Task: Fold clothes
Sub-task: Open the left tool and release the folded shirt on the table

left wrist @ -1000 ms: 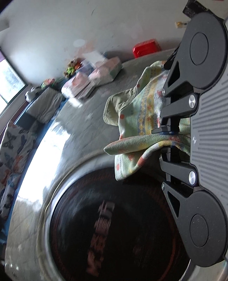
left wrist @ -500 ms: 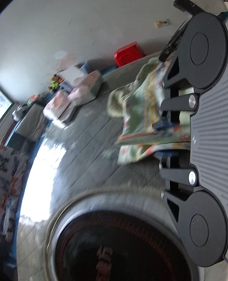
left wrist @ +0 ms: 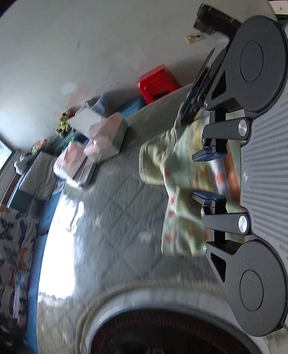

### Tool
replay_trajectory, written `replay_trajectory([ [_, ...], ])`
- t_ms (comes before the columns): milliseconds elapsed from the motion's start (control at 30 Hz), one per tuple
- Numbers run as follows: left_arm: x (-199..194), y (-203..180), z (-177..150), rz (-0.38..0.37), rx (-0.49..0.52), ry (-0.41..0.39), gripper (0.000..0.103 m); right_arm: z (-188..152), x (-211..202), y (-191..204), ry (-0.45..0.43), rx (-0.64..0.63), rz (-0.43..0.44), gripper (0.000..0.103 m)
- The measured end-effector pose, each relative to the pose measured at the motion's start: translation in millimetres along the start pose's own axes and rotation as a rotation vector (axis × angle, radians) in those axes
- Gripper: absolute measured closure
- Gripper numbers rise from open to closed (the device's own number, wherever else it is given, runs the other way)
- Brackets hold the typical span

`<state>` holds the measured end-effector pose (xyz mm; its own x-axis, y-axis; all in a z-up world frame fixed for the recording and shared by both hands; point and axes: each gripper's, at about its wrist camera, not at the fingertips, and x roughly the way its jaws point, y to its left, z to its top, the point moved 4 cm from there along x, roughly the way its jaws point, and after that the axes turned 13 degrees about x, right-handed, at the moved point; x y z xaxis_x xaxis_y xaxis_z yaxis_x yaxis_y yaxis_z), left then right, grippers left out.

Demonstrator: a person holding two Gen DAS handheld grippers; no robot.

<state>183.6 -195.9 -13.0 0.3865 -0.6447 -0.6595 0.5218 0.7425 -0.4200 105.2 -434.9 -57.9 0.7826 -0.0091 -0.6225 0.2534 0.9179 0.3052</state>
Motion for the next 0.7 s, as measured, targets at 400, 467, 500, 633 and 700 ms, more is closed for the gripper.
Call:
replay_trajectory([
  [400, 7, -14, 8, -0.049, 0.010, -0.026, 0.072, -2, -3, 12, 0.006, -0.066, 0.018, 0.042],
  [467, 15, -16, 6, -0.061, 0.009, -0.008, 0.072, -7, -8, 16, 0.012, -0.086, 0.029, 0.040],
  [500, 19, -16, 4, -0.066, 0.005, 0.002, 0.072, -10, -11, 18, 0.014, -0.102, 0.032, 0.040],
  [633, 31, -11, -4, -0.055, -0.004, 0.035, 0.072, -21, -21, 26, 0.015, -0.159, 0.028, 0.039],
  [700, 29, -10, -7, -0.059, -0.007, 0.032, 0.072, -26, -27, 29, 0.008, -0.184, 0.022, 0.038],
])
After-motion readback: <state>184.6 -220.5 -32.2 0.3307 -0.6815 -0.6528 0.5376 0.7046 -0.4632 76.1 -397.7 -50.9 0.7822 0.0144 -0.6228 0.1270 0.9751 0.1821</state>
